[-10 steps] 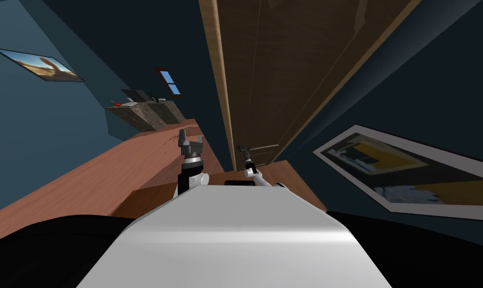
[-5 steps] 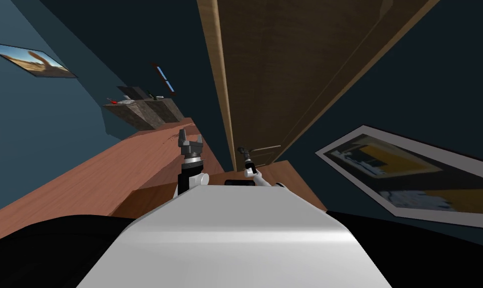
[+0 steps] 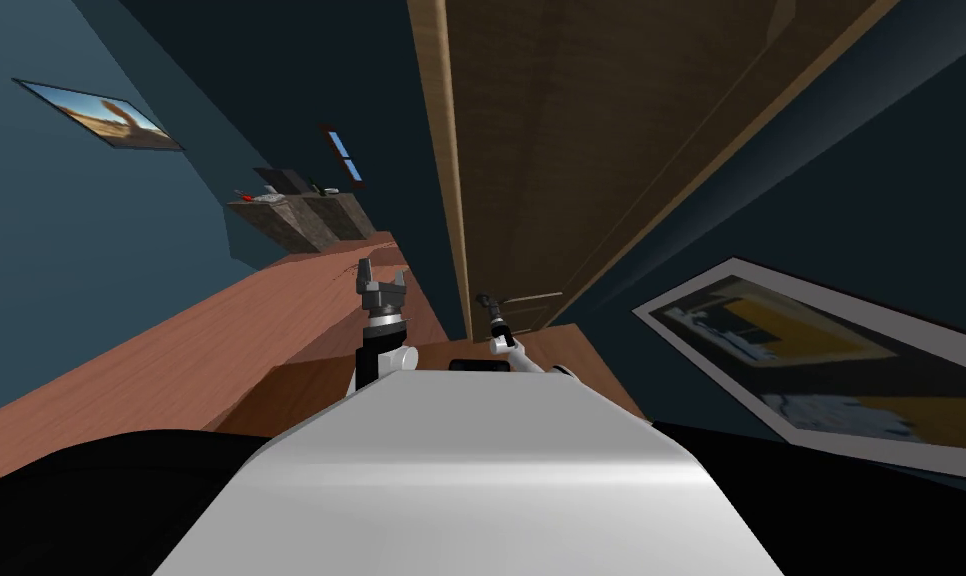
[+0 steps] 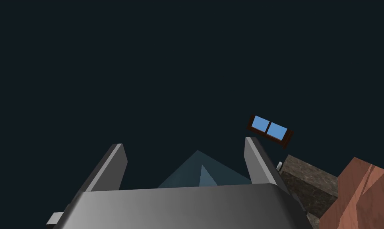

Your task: Push the door open

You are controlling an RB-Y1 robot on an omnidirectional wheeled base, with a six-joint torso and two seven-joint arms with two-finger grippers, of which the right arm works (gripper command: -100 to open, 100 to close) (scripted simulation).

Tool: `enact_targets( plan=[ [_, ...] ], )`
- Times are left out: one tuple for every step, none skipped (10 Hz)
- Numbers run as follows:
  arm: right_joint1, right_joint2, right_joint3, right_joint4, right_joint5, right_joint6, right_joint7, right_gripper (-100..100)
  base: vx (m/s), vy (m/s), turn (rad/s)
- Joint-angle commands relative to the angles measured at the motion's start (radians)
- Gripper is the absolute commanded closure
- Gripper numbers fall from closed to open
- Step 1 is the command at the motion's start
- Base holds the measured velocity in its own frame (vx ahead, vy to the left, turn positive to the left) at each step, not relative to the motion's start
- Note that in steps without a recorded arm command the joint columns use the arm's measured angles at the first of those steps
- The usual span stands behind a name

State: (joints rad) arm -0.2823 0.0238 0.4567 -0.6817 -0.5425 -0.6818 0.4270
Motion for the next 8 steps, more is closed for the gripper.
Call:
enact_targets(
  plan=[
    [0.002,-0.015,-0.013,0.005,0.013,0.0,-0.012,100,-0.116,-0.197,0.2],
    [0.001,-0.024,-0.021,0.005,0.024,0.001,-0.023,100,-0.192,-0.159,0.219],
    [0.001,-0.024,-0.021,0.005,0.024,0.001,-0.023,100,-0.146,-0.095,0.072],
    [0.0,-0.038,-0.035,0.006,0.044,0.003,-0.043,100,-0.156,-0.111,0.237],
    [-0.001,-0.047,-0.045,0.007,0.058,0.005,-0.057,100,-0.194,-0.191,0.327],
    [-0.002,-0.056,-0.056,0.008,0.074,0.007,-0.073,100,-0.207,-0.218,0.331],
    [-0.003,-0.065,-0.068,0.008,0.09,0.009,-0.089,100,-0.198,-0.204,0.343],
    [-0.004,-0.073,-0.08,0.009,0.107,0.011,-0.106,100,-0.187,-0.162,0.28]
  ],
)
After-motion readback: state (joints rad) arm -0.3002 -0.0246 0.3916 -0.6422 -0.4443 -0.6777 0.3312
